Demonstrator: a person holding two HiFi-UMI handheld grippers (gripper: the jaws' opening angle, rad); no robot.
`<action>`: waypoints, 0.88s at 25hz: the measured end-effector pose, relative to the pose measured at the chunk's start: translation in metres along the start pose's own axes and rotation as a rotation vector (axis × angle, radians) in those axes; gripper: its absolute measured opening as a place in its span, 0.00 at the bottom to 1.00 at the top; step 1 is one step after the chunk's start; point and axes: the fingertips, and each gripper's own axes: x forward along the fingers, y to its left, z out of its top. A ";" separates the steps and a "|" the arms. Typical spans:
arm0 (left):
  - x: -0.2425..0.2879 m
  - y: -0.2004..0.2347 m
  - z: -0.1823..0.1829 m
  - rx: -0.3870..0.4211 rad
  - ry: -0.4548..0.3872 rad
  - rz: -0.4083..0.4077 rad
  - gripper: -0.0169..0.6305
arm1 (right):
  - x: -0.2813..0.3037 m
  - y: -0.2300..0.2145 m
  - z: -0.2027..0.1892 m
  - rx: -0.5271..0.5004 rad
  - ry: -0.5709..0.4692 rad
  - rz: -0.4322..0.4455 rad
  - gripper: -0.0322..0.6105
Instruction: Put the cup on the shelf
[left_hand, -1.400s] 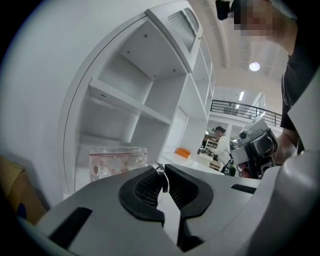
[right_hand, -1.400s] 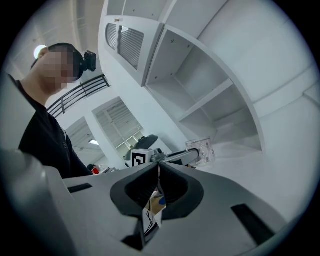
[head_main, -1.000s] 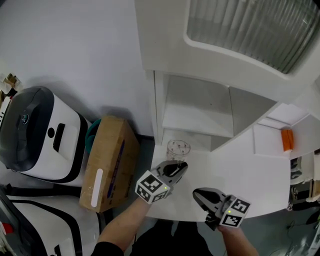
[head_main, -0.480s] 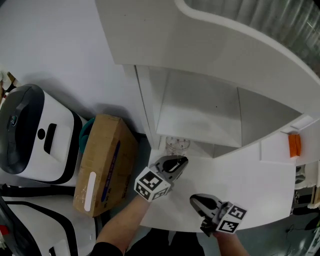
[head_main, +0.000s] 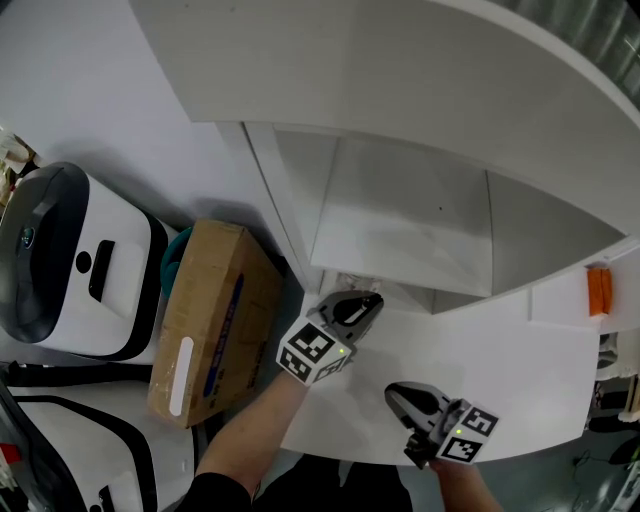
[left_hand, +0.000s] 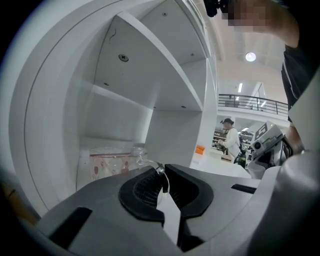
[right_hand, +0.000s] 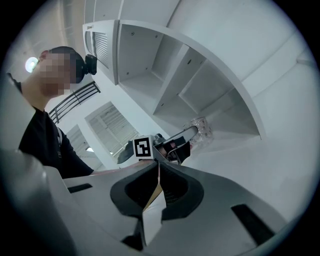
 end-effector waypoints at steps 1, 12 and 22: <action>0.001 -0.001 -0.001 0.002 0.005 0.002 0.06 | 0.000 -0.001 0.001 -0.005 0.003 -0.003 0.08; 0.014 0.001 -0.018 -0.020 0.059 0.064 0.05 | 0.007 -0.008 0.010 -0.059 0.036 0.003 0.08; 0.014 0.034 -0.031 -0.084 0.160 0.216 0.05 | 0.020 0.010 0.007 -0.148 0.092 0.021 0.08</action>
